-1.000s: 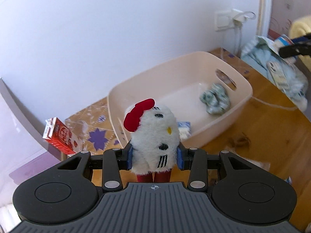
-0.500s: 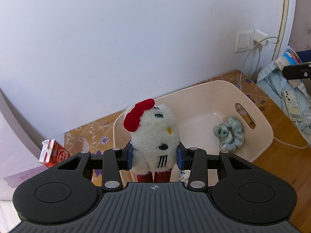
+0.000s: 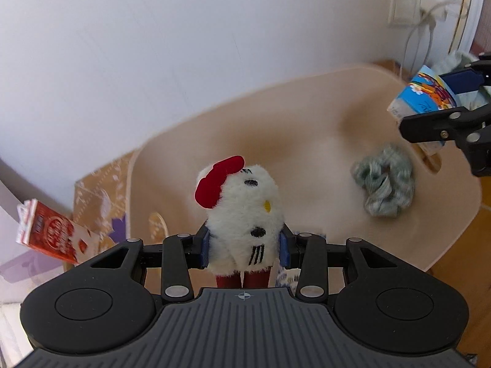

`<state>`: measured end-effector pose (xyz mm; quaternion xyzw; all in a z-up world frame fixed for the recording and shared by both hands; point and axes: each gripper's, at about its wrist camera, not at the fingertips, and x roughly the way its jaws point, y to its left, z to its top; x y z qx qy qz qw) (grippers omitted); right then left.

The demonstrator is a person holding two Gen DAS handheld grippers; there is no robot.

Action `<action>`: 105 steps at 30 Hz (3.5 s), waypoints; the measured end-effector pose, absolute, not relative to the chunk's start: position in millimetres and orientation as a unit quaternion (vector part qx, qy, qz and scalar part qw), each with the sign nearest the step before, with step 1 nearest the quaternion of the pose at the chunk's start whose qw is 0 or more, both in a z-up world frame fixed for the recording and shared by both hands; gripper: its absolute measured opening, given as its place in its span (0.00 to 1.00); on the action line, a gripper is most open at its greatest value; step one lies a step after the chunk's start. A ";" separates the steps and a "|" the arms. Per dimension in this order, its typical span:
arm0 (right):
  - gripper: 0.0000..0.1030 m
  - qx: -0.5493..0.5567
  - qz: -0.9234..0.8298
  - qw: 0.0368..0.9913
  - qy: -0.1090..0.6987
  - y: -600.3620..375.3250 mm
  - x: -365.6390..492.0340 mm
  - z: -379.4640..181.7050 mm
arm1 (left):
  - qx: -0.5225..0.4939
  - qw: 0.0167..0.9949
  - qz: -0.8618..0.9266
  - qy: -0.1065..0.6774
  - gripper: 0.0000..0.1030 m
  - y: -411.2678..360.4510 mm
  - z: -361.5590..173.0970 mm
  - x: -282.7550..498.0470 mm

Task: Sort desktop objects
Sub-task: 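Lift both items over the basket and open both tools to drop them, then move both tools back to the remaining items on the table, then grasp the black square object with left tool while right grasps brown hair clip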

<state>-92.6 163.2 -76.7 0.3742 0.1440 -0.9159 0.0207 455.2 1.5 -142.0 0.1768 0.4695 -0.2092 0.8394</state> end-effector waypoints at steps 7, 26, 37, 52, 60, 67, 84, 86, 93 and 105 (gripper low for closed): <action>0.58 0.421 -0.890 0.016 0.174 150.0 -92.9 -111.9 | 0.207 0.816 -0.192 0.505 0.40 -8.8 -177.1 453.8; 0.91 0.383 -0.906 0.040 0.178 149.6 -77.6 -98.1 | 0.186 0.839 -0.197 0.471 0.68 14.3 -152.7 435.4; 1.00 0.349 -0.927 0.054 0.129 172.6 -22.8 -81.0 | 0.176 0.858 -0.208 0.436 0.69 35.5 -124.1 410.2; 1.00 0.367 -0.916 0.069 0.147 203.3 11.3 -97.4 | 0.170 0.847 -0.223 0.451 0.69 84.4 -118.5 348.3; 1.00 0.393 -0.892 0.113 0.193 199.0 19.2 -127.6 | 0.189 0.803 -0.275 0.494 0.69 85.5 -148.6 303.0; 1.00 0.407 -0.860 0.161 0.263 192.4 24.0 -161.1 | 0.231 0.760 -0.327 0.513 0.69 79.3 -176.9 270.6; 1.00 0.347 -0.829 0.222 0.378 171.6 13.5 -199.2 | 0.259 0.718 -0.387 0.518 0.73 63.5 -205.1 258.7; 1.00 0.335 -0.829 0.226 0.387 168.4 12.9 -201.5 | 0.258 0.721 -0.386 0.514 0.73 60.6 -208.7 261.4; 0.85 0.323 -0.831 0.243 0.382 161.8 1.9 -210.2 | 0.247 0.724 -0.382 0.518 0.73 54.6 -220.8 272.7; 0.65 0.325 -0.825 0.295 0.355 162.8 -6.6 -206.6 | 0.229 0.719 -0.383 0.533 0.58 46.7 -227.2 283.2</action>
